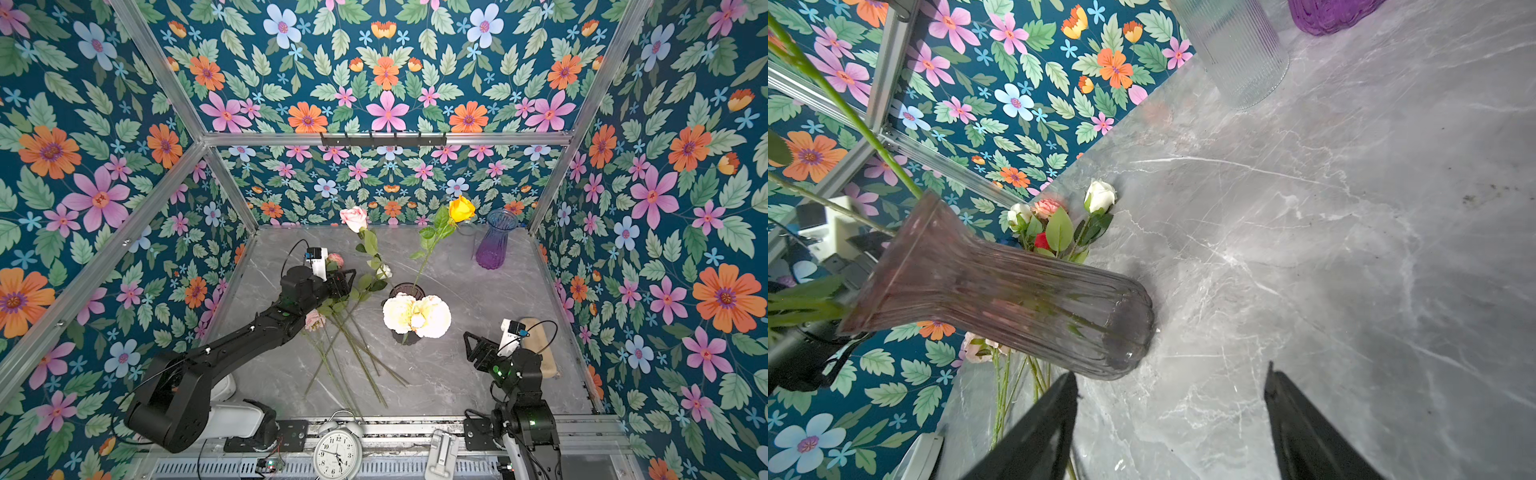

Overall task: Arrange the flowers into the vase
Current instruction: 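Lower the pink rose stem into the pink vase and release, then move the left gripper down into the rose bunch toward a white rose stem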

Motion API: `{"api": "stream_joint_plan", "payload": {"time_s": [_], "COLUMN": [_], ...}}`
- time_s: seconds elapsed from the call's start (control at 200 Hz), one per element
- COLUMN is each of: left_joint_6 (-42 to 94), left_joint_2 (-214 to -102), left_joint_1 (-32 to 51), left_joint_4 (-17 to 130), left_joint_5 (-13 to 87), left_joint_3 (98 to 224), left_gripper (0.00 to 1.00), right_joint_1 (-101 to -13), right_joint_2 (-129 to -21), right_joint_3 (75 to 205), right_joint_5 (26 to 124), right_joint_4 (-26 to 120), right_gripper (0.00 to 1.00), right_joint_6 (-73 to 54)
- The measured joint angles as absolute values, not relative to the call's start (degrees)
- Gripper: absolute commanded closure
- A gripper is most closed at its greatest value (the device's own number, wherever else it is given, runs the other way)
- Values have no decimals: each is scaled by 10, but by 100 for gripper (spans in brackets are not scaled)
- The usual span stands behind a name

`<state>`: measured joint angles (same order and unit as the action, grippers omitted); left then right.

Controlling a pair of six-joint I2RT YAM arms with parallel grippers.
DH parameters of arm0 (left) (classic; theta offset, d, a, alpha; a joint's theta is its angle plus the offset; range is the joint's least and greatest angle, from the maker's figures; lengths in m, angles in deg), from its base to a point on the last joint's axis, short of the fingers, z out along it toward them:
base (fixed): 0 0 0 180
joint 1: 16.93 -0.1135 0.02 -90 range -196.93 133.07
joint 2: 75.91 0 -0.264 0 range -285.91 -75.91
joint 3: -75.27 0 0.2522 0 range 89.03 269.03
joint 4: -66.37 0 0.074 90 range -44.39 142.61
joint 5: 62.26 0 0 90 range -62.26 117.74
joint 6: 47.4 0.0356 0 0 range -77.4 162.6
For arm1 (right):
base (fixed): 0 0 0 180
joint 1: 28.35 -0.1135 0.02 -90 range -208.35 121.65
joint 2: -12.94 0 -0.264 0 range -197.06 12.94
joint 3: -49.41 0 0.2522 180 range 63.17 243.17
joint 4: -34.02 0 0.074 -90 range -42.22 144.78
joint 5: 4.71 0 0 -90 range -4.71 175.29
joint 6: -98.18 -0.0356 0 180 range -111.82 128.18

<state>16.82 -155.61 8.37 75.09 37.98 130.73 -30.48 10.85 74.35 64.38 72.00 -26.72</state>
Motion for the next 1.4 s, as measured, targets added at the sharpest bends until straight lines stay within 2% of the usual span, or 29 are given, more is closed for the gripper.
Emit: {"api": "stream_joint_plan", "payload": {"time_s": [0.09,0.26,0.46,0.545,0.65,0.816,1.306,1.401], "left_joint_6": [175,175,155,141,129,112,84,81], "left_joint_2": [-1581,-1598,-1624,-1635,-1649,-1666,-1696,-1698], "left_joint_1": [83,84,77,75,74,71,71,71], "left_joint_4": [714,688,652,629,605,584,582,582], "left_joint_5": [380,363,326,303,283,278,292,293], "left_joint_3": [1325,1315,1338,1355,1372,1377,1365,1367], "left_gripper": [29,41,40,46,49,64,69,73], "right_joint_1": [-305,-305,-305,-305,-305,-305,-305,-305], "right_joint_2": [109,108,108,108,109,109,109,108], "right_joint_3": [743,743,743,743,743,743,741,740], "right_joint_5": [644,644,643,643,643,643,643,643], "right_joint_4": [720,720,720,720,720,720,719,719], "right_gripper": [27,27,27,27,27,27,27,27], "right_joint_6": [-267,-267,-267,-267,-267,-267,-267,-267]}}
